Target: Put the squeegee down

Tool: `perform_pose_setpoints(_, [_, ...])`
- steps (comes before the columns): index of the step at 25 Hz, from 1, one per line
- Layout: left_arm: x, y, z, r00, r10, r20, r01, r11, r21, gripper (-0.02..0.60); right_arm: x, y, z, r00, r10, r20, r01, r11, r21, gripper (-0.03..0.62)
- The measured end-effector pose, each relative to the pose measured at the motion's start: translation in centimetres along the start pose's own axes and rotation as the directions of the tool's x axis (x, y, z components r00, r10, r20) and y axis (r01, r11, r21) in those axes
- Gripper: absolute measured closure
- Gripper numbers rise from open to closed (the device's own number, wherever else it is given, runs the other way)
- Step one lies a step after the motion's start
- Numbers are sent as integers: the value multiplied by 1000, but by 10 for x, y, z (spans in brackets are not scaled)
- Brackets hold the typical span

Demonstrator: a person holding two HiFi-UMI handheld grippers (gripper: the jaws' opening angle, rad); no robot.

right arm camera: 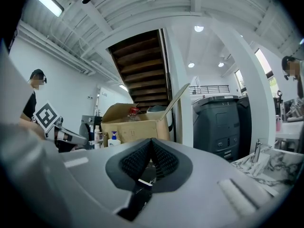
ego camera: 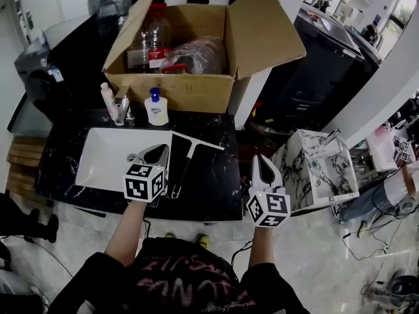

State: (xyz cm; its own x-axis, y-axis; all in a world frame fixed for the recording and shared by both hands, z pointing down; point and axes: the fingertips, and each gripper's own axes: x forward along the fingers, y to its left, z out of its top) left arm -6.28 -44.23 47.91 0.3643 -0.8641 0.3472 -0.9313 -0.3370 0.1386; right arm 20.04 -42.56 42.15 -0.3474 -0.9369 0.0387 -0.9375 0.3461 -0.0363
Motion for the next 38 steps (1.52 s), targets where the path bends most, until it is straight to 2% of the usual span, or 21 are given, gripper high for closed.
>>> perform_pose_setpoints(7, [-26,-1,34,996,-6,84,1,998,63,581,-4,-2,7,1000,-11,13,11,1000,-14,584])
perform_pose_setpoints(10, [-38,-5,54,991,-16,135,0,993,116,581,-5,-2,8,1000,-17,12,17,1000,-21,584])
perform_pose_setpoints(16, [-54,-12,81,976,-29,214,-7,986,166,581,-6,-1,10,1000,-13,11,13,1000,-24,585])
perform_pose_setpoints(31, [-56,-5,90,968,-19,250,-26,984,177,581,-3,0,11,1000,-19,7,19,999,-27,585])
perform_pose_setpoints(38, [-56,3,92,965,-7,262,-36,987,158,581,-1,0,14,1000,-19,11,19,999,-36,585])
